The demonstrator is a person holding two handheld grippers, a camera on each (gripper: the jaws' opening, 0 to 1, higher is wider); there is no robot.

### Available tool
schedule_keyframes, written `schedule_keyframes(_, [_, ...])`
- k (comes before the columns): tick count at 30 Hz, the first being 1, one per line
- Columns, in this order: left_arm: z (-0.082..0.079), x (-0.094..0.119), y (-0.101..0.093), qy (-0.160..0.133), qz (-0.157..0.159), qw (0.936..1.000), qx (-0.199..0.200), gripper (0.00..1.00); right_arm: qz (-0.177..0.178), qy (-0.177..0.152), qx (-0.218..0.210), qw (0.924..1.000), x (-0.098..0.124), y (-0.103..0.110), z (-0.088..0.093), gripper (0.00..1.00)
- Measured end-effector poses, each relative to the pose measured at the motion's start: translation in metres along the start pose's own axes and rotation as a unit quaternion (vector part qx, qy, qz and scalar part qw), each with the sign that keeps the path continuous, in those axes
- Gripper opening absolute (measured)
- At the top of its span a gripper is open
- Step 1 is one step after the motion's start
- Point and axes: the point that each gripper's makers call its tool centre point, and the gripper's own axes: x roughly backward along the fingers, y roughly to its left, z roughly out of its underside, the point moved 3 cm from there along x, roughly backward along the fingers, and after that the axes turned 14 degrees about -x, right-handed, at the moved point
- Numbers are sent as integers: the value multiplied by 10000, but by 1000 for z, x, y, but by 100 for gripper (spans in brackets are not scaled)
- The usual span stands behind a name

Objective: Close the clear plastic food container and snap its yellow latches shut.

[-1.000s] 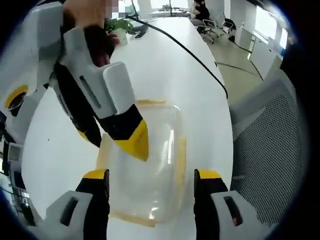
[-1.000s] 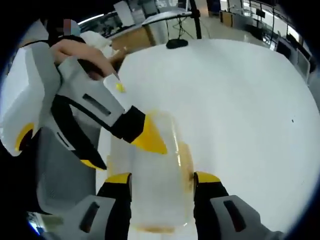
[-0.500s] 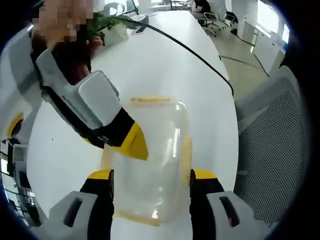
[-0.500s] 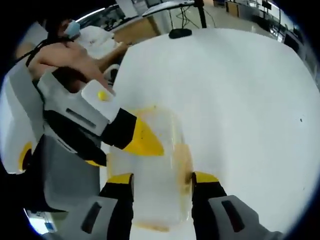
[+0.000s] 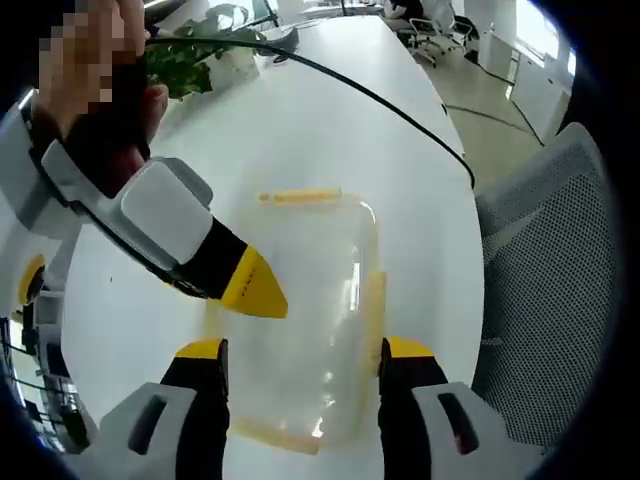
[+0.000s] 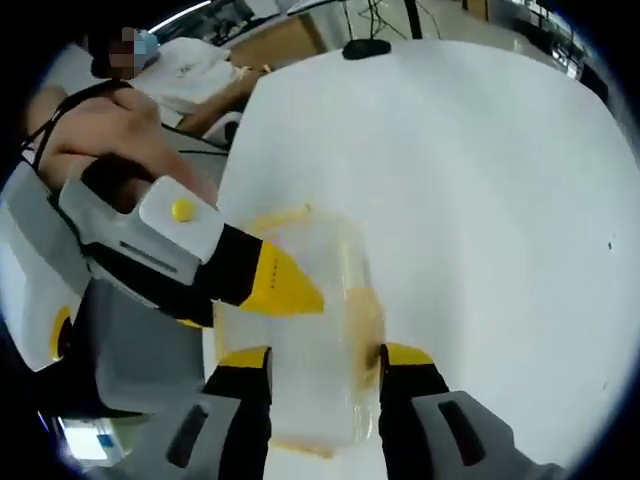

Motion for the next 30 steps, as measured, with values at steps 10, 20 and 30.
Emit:
schedule_keyframes(10, [0, -2, -2, 72, -105, 9998, -148, 59, -284, 215, -24, 9994, -2, -2, -2, 38])
schedule_keyframes(20, [-5, -8, 6, 203, -177, 9990, -359, 52, -359, 902, -92, 9952, -5, -6, 1, 38])
schedule_keyframes(30, [-4, -7, 2, 415, -203, 9978, -467, 53, -335, 872, -107, 9956, -7, -4, 3, 39])
